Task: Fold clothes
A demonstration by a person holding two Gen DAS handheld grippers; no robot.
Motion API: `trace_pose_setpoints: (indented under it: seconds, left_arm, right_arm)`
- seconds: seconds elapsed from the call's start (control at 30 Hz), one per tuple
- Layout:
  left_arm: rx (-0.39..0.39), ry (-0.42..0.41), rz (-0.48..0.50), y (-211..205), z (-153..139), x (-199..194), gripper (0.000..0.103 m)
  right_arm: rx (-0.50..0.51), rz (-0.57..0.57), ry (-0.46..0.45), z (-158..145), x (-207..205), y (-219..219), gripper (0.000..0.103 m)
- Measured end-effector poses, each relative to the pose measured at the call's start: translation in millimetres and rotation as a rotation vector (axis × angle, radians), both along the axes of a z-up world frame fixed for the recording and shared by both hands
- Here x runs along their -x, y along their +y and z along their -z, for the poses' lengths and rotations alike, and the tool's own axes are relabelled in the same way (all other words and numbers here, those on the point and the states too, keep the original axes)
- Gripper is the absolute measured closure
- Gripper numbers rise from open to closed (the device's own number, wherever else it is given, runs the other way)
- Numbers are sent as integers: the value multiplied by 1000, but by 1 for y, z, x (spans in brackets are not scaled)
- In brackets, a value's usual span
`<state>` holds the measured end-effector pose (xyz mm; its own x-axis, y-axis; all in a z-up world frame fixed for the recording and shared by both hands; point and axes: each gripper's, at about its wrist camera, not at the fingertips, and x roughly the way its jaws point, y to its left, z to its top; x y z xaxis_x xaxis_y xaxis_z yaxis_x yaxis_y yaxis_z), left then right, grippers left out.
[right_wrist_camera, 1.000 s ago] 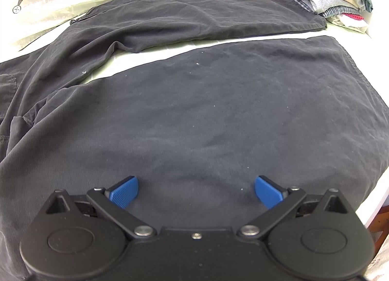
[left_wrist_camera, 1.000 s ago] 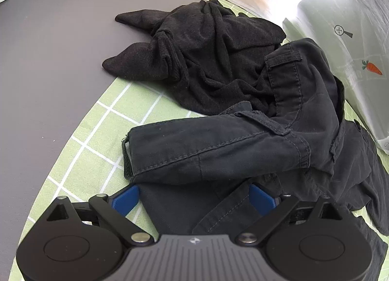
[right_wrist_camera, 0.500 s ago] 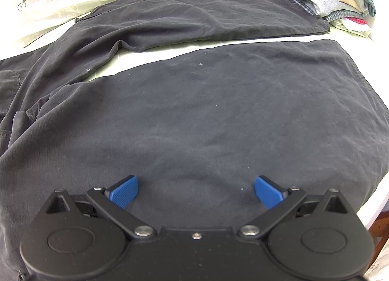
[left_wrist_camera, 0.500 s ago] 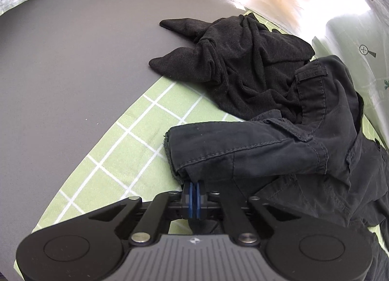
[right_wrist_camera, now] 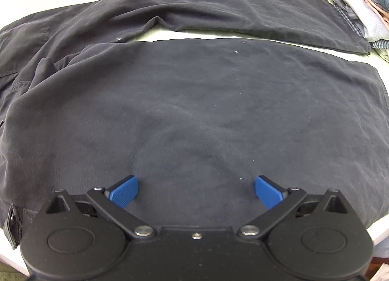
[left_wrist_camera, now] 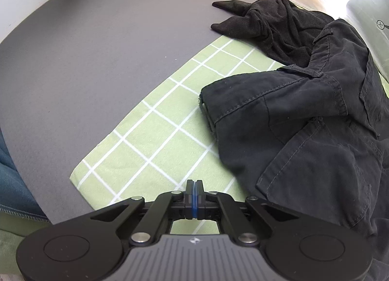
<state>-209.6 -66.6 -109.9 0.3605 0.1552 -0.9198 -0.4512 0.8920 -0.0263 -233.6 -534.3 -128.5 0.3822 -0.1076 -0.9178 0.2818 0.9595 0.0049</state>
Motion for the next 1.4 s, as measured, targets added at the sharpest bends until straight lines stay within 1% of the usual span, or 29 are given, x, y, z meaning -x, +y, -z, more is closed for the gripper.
trace_pose_setpoints:
  seconds: [0.1, 0.23, 0.3, 0.37, 0.4, 0.47, 0.57, 0.7, 0.77, 0.97, 1.17, 1.27, 1.4]
  left_arm:
    - [-6, 12, -17, 2, -4, 11, 102]
    - [96, -32, -55, -2, -10, 24, 100]
    - [105, -28, -42, -12, -13, 24, 99]
    - [93, -23, -3, -26, -17, 21, 99]
    - [93, -21, 22, -33, -19, 18, 97]
    - [103, -27, 64, -49, -23, 14, 96]
    - [104, -20, 121, -74, -26, 6, 91]
    - [94, 11, 192, -112, -21, -2, 90]
    - [100, 26, 211, -128, -17, -4, 88]
    - [65, 63, 239, -163, -8, -8, 86]
    - [37, 79, 224, -180, -6, -12, 86]
    - [22, 89, 212, -183, -3, -13, 86]
    - [14, 103, 202, -187, -2, -16, 86]
  right_arm:
    - [-3, -20, -15, 0, 3, -2, 0]
    - [-22, -48, -37, -2, 5, -6, 0]
    - [-34, -45, -74, -6, 11, -14, 0]
    - [-31, 19, -104, -10, 19, -31, 0]
    - [-28, 53, -118, -12, 23, -39, 0]
    - [-43, 138, -94, -12, 31, -64, 0]
    - [-35, 259, -57, -12, 44, -101, 0]
    - [-19, 377, -26, -11, 65, -140, 0]
    - [-25, 415, -39, -11, 74, -157, 0]
    - [-33, 477, -67, -9, 92, -194, 0]
    - [-61, 543, -107, -9, 106, -224, 1]
    - [-45, 600, -138, -12, 118, -238, 1]
    - [-8, 655, -133, -6, 125, -257, 1]
